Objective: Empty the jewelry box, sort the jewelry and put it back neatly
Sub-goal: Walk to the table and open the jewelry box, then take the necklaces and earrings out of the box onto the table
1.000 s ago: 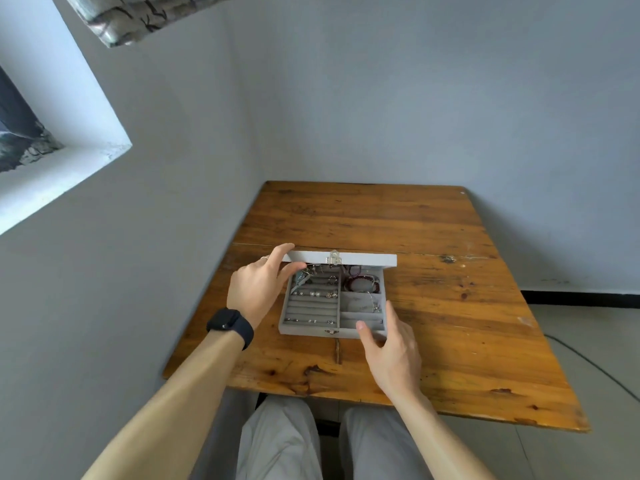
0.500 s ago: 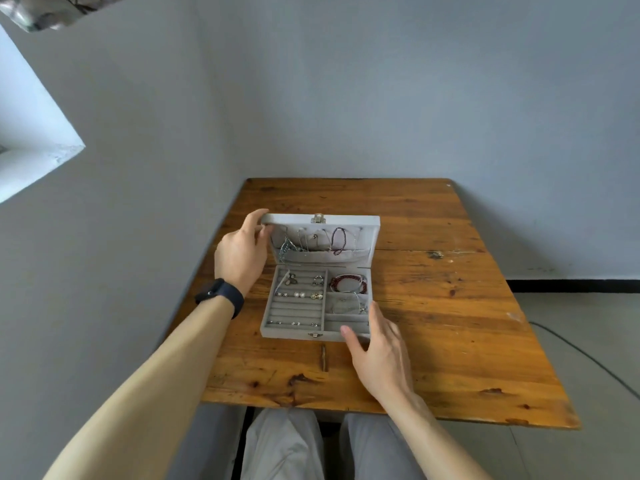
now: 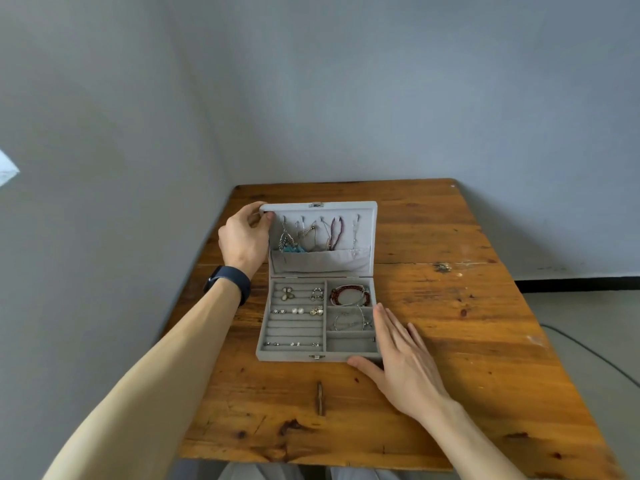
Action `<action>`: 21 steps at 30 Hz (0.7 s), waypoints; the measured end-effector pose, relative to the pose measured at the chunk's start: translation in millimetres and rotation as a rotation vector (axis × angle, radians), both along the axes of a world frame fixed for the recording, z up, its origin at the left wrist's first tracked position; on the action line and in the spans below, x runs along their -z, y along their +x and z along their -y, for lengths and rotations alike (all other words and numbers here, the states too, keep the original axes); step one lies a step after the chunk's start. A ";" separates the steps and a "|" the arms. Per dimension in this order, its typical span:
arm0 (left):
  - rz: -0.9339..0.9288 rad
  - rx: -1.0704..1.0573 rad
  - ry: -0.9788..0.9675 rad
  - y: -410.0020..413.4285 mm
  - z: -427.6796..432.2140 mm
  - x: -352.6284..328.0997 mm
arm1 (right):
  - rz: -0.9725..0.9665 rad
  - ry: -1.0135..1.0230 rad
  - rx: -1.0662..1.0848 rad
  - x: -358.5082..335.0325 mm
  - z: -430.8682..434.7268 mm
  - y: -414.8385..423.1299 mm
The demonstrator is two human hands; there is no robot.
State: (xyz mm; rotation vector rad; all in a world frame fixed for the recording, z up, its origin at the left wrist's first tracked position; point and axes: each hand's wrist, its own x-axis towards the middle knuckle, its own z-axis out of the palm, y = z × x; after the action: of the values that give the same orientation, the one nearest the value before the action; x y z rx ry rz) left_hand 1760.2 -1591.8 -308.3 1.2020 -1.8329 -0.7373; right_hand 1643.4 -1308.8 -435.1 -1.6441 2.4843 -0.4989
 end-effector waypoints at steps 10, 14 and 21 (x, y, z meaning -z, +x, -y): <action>-0.012 0.018 -0.004 -31.7 14.9 3.0 | 0.052 -0.001 0.028 -0.7 12.9 -23.9; 0.004 0.032 0.022 -36.5 16.3 4.3 | 0.071 -0.013 0.024 1.1 14.8 -28.2; -0.019 0.204 0.200 -30.6 20.4 6.0 | 0.063 -0.007 0.048 2.1 12.6 -22.6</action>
State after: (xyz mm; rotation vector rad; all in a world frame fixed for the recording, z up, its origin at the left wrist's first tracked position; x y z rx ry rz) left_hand 1729.6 -1612.2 -314.4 1.1367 -1.9200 -1.0641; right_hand 1620.7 -1321.5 -437.2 -1.5499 2.4846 -0.5563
